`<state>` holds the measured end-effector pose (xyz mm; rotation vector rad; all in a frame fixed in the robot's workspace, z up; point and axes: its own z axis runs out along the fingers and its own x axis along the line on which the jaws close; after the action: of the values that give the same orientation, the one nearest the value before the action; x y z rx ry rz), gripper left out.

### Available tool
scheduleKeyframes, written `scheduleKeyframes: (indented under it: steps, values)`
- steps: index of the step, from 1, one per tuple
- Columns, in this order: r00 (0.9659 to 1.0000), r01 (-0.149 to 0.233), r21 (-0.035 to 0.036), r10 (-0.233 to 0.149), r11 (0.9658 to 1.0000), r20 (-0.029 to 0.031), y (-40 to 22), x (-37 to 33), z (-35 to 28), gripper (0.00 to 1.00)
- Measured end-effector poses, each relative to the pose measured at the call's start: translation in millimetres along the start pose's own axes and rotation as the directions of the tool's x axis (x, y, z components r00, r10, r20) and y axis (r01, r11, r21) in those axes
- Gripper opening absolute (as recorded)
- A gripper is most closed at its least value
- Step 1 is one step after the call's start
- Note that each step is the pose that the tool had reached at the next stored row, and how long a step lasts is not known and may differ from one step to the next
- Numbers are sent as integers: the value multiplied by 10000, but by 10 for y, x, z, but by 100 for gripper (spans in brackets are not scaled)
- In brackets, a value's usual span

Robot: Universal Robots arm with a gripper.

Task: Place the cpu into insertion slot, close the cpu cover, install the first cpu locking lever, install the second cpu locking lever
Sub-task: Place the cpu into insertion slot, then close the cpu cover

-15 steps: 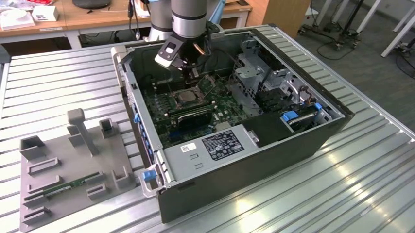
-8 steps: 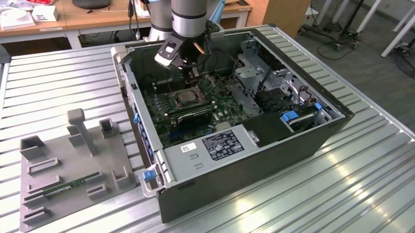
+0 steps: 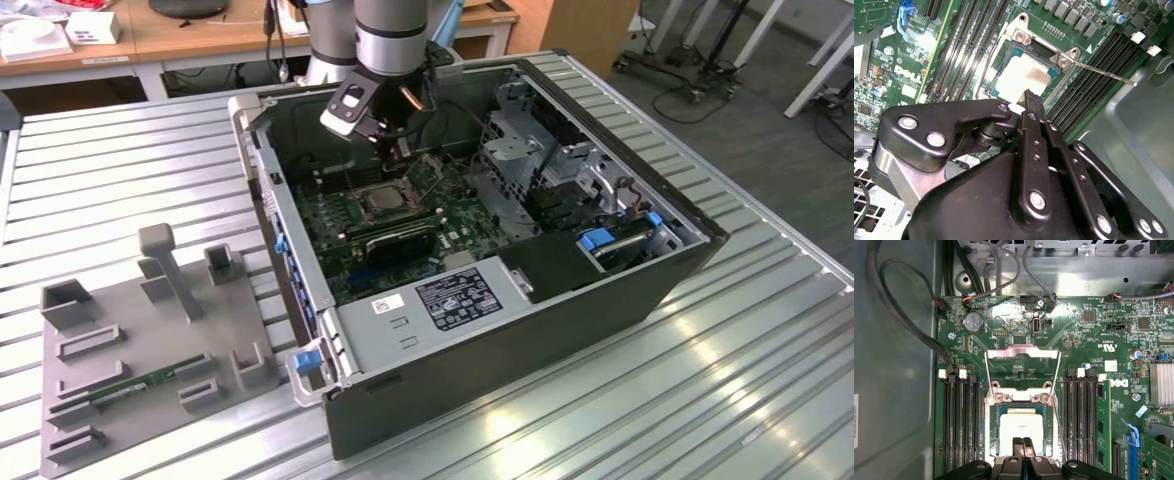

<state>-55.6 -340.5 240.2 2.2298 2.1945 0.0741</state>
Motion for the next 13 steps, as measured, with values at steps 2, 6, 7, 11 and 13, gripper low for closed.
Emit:
scheduleKeyframes:
  steps: [2,6,7,11,13]
  values:
    - [10000,-1,0,1,10000,0,4,0,0,11]
    - [10000,-1,-1,1,10000,-2,9,1,0,11]
    - [10000,0,1,0,10000,2,9,1,-5,11]
    - [10000,0,0,0,10000,0,10,1,-34,11]
    - [10000,-1,0,1,10000,0,11,2,-46,11]
